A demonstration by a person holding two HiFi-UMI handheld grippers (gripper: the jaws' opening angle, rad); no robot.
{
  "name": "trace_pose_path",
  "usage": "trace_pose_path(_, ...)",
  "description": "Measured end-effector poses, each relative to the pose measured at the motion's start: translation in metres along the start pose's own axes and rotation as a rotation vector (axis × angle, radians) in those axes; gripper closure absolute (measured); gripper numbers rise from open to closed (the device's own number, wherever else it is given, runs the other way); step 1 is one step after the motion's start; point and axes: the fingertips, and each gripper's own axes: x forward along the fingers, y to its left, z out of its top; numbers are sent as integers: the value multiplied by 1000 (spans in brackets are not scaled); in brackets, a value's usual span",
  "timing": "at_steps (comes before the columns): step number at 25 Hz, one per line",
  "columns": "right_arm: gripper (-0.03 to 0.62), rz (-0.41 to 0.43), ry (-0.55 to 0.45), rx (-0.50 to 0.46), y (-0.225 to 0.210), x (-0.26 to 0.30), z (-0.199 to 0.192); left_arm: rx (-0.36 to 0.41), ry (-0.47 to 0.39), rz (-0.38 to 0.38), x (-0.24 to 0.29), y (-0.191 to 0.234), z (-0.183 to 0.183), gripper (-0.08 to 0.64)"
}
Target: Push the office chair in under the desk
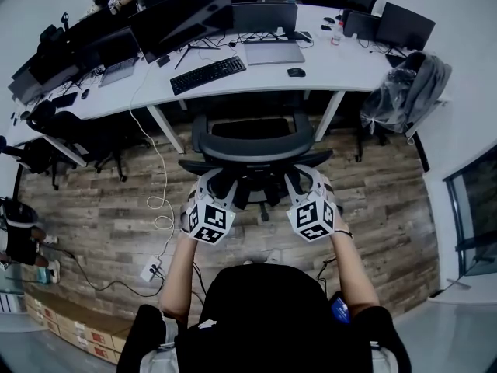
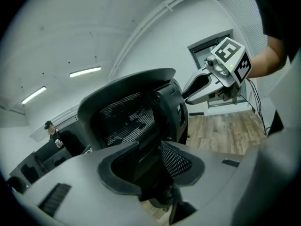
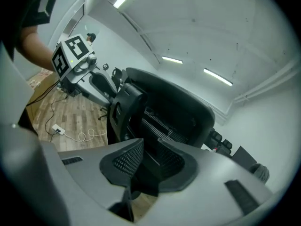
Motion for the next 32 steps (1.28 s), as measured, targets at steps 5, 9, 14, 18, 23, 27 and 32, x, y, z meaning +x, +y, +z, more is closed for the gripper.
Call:
trace_pose_path(5,466,11,50,-83,0,11,-14,71,38,-17,11,-1,-7,354)
trace_pose_path(9,401,30,93,-162,2,21,-26,151,85,-37,21,-6,-16,300)
trace_pose_path(14,338,33,120,-244,4,33,-33,192,97,-33,31,-7,-16,240)
trace_pose_path(18,320,28,128,-275,2,43,-32,246,103,-20,38,-6,-16,201)
trace_pose_path(23,311,40,141,-372,3,52,-34,318,126,-20,49,-6,-18,189)
trace_pose_path(27,308,55,162,-430,5,60,-37,347,133,-28,51,-7,-17,179)
trace_pose_path(32,305,67,182,-456,9,68,-43,364,144,-47,54,-11,-20,179)
